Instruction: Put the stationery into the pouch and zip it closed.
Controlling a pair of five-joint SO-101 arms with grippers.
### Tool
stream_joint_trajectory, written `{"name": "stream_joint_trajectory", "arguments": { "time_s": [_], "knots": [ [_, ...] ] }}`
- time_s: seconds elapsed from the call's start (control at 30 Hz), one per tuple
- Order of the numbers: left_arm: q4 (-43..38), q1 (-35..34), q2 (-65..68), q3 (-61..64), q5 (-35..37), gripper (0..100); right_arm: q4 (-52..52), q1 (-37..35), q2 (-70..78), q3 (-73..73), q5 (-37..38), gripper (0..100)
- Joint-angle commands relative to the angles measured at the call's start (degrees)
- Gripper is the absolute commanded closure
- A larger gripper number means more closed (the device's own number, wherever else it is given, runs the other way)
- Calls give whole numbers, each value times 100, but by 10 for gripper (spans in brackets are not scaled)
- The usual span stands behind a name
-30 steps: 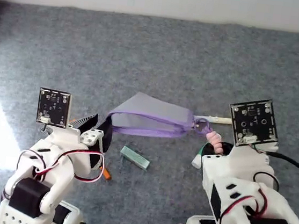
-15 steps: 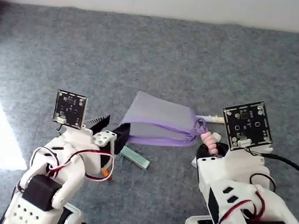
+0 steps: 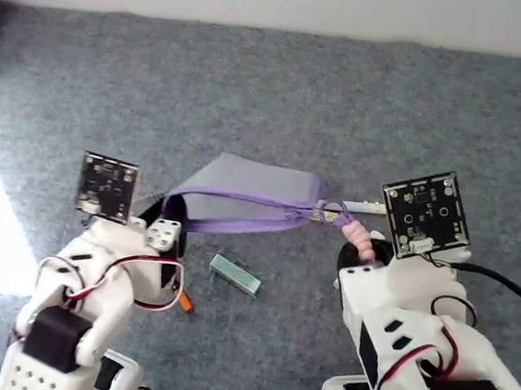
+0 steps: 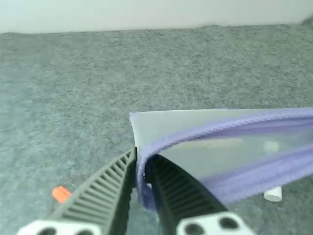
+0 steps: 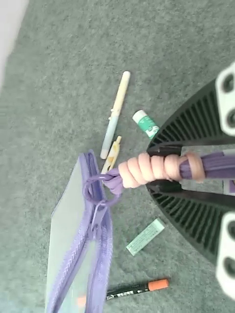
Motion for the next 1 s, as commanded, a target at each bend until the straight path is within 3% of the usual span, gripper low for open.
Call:
{"name": "stream_joint_trajectory", "arguments": {
  "time_s": [0.0,0.4,0.87,0.97],
  "knots": [
    [554,-484,-18,-804,-79,988,-655,4,-4,-53,-9,991],
    [1547,-1908,-26,-1842,-396,988,-2334,-1604,681,659,-422,991],
    [1705,-3385,-18,-1771,-624,988,-2923,-2202,2255,642,-510,984],
    [1679,-3534,-18,-1516,-615,988,-2659,-2167,2290,466,-738,898]
  ]
}}
